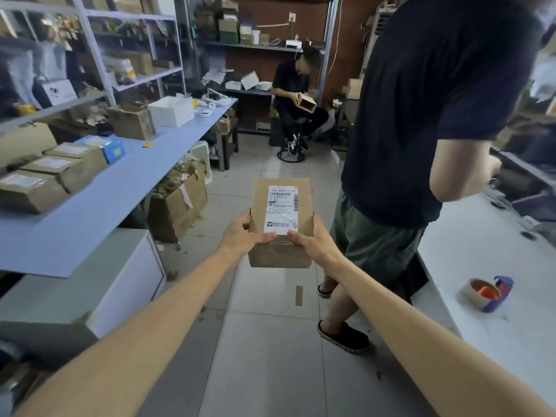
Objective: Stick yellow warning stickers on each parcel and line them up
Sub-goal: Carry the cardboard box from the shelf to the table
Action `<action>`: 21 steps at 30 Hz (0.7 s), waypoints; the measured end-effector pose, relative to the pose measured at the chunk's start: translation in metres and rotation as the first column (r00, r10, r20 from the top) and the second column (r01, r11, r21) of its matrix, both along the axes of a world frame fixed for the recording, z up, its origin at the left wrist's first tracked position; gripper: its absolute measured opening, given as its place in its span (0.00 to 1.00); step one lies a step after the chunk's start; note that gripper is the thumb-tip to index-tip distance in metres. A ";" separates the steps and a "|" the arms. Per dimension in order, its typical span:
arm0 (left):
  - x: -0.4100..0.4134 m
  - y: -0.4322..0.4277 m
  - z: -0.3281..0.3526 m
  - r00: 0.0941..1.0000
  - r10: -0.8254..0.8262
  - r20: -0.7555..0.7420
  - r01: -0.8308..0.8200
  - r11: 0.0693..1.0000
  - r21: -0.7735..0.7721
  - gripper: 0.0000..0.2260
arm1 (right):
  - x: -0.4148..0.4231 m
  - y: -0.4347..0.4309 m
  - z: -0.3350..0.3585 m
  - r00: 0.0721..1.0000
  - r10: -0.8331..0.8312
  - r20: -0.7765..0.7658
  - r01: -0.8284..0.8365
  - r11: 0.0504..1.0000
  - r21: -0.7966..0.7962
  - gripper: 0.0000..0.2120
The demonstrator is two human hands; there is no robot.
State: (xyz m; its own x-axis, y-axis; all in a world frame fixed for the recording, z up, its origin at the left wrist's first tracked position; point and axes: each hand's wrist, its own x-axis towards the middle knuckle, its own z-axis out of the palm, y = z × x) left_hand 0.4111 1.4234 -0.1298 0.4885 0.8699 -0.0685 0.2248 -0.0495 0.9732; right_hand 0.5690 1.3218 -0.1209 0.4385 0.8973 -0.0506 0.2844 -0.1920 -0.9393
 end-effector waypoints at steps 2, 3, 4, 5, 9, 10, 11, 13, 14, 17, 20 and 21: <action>0.008 0.032 0.004 1.000 0.003 0.005 -0.003 1.000 0.001 0.37 | 0.007 0.034 0.005 1.000 0.013 0.005 -0.013 1.000 -0.003 0.31; 0.012 0.047 0.007 1.000 0.006 0.012 -0.006 1.000 -0.005 0.36 | 0.012 0.052 0.006 1.000 0.021 0.000 -0.021 1.000 0.001 0.31; 0.016 0.064 0.007 1.000 0.018 0.019 -0.018 1.000 -0.014 0.36 | 0.017 0.070 0.006 1.000 0.025 -0.011 -0.025 1.000 0.000 0.30; 0.019 0.079 0.008 0.999 0.033 0.023 -0.032 0.999 -0.026 0.37 | 0.021 0.087 0.005 0.999 0.030 -0.023 -0.030 1.000 -0.004 0.31; 0.028 0.138 0.004 0.997 0.081 0.009 -0.080 0.996 -0.030 0.36 | 0.037 0.157 -0.002 0.998 0.056 -0.029 -0.056 0.998 -0.024 0.33; 0.031 0.153 0.001 0.995 0.098 0.011 -0.097 0.995 -0.039 0.36 | 0.041 0.175 -0.003 0.997 0.065 -0.033 -0.066 0.997 -0.027 0.32; 0.034 0.168 -0.002 0.993 0.118 0.010 -0.118 0.992 -0.047 0.36 | 0.046 0.194 -0.006 0.996 0.078 -0.044 -0.080 0.996 -0.030 0.31; 0.042 0.198 -0.007 0.987 0.160 0.003 -0.159 0.986 -0.054 0.38 | 0.056 0.232 -0.013 0.991 0.119 -0.065 -0.121 0.992 -0.028 0.30; 0.046 0.215 -0.011 0.985 0.175 0.002 -0.175 0.983 -0.055 0.38 | 0.061 0.252 -0.017 0.987 0.142 -0.071 -0.144 0.989 -0.029 0.30; 0.061 0.265 -0.016 0.978 0.208 0.003 -0.208 0.977 -0.041 0.36 | 0.081 0.315 -0.029 0.976 0.196 -0.094 -0.198 0.980 -0.010 0.30; 0.085 0.314 -0.018 0.958 0.286 -0.017 -0.287 0.958 -0.027 0.36 | 0.104 0.375 -0.032 0.964 0.233 -0.132 -0.235 0.972 -0.004 0.29; 0.092 0.330 -0.018 0.948 0.317 -0.030 -0.318 0.948 -0.027 0.36 | 0.112 0.396 -0.032 0.957 0.250 -0.150 -0.254 0.967 -0.008 0.29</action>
State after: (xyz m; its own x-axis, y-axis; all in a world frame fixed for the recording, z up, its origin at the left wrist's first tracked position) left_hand 0.5029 1.7538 -0.1476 0.1851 0.9769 -0.1066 0.2480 0.0585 0.9670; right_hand 0.6808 1.7177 -0.1530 0.1845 0.9751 -0.1232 0.1870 -0.1579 -0.9696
